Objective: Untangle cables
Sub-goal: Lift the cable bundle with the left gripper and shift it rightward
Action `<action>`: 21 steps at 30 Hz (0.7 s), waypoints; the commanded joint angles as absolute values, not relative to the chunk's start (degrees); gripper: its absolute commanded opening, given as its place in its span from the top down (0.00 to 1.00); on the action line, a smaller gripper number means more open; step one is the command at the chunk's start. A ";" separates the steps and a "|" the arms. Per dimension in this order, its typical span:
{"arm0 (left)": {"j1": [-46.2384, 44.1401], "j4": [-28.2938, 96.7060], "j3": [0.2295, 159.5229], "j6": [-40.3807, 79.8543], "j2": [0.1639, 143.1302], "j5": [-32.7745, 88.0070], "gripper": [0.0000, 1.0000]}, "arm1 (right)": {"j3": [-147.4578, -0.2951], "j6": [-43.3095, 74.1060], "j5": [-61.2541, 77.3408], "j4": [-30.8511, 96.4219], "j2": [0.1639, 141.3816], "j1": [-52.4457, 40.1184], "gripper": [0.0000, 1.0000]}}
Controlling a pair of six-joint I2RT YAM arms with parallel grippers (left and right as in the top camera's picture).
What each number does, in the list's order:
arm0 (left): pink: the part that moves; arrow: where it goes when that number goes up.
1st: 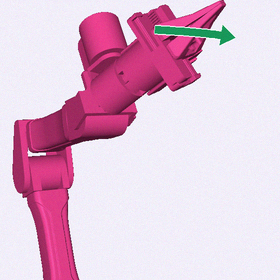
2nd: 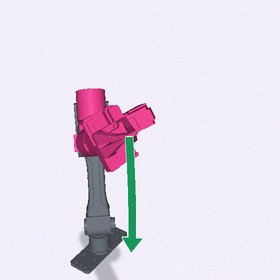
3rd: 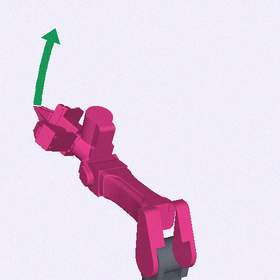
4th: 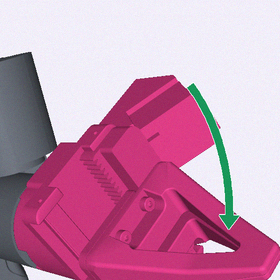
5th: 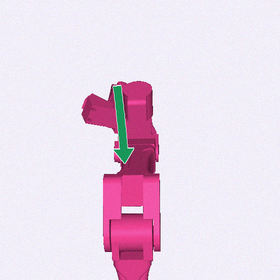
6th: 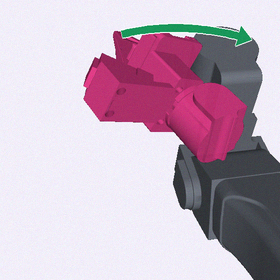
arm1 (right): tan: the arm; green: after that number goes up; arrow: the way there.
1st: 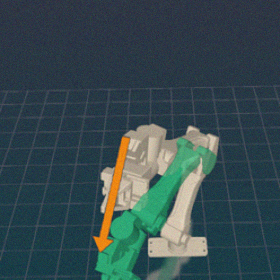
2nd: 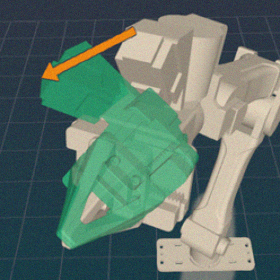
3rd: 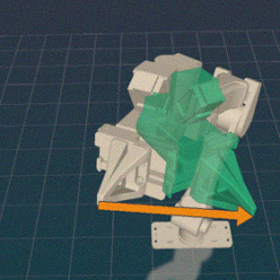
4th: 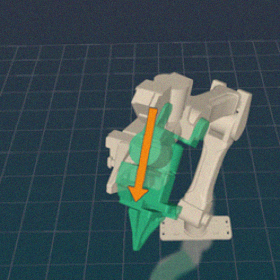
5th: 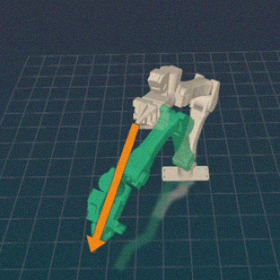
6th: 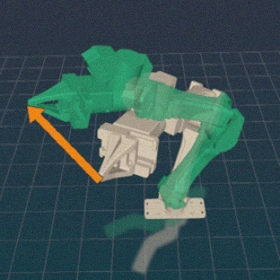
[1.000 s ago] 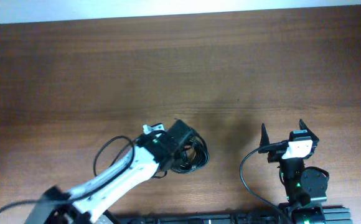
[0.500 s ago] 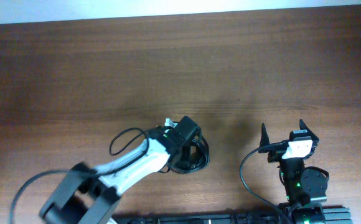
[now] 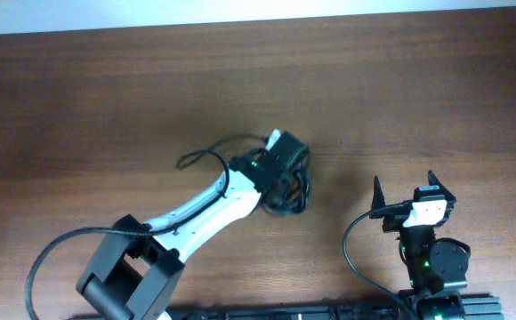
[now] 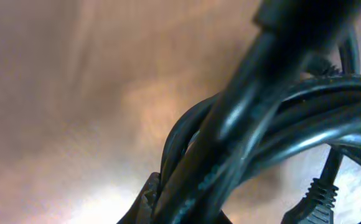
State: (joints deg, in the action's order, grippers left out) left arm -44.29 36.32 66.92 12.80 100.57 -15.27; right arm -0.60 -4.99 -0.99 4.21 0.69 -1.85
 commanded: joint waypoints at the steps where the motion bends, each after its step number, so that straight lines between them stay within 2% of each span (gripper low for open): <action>1: -44.34 33.98 70.06 6.52 100.49 -23.55 1.00 | -0.32 -5.37 -0.69 4.60 0.40 -1.43 0.01; 12: -42.22 25.82 70.06 6.46 100.51 -19.27 1.00 | -0.32 -5.37 -0.69 4.60 0.40 -1.43 0.01; 14: -42.22 25.10 70.06 3.20 100.51 -18.57 1.00 | -0.32 -5.37 -0.69 4.60 0.40 -1.43 0.01; 17: -42.22 27.77 70.02 -9.98 100.97 -7.18 1.00 | -0.32 -5.37 -0.69 4.60 0.40 -1.43 0.01; 21: -42.22 29.36 70.00 -11.88 104.53 -4.45 1.00 | -0.32 -5.37 -0.69 4.60 0.40 -1.43 0.01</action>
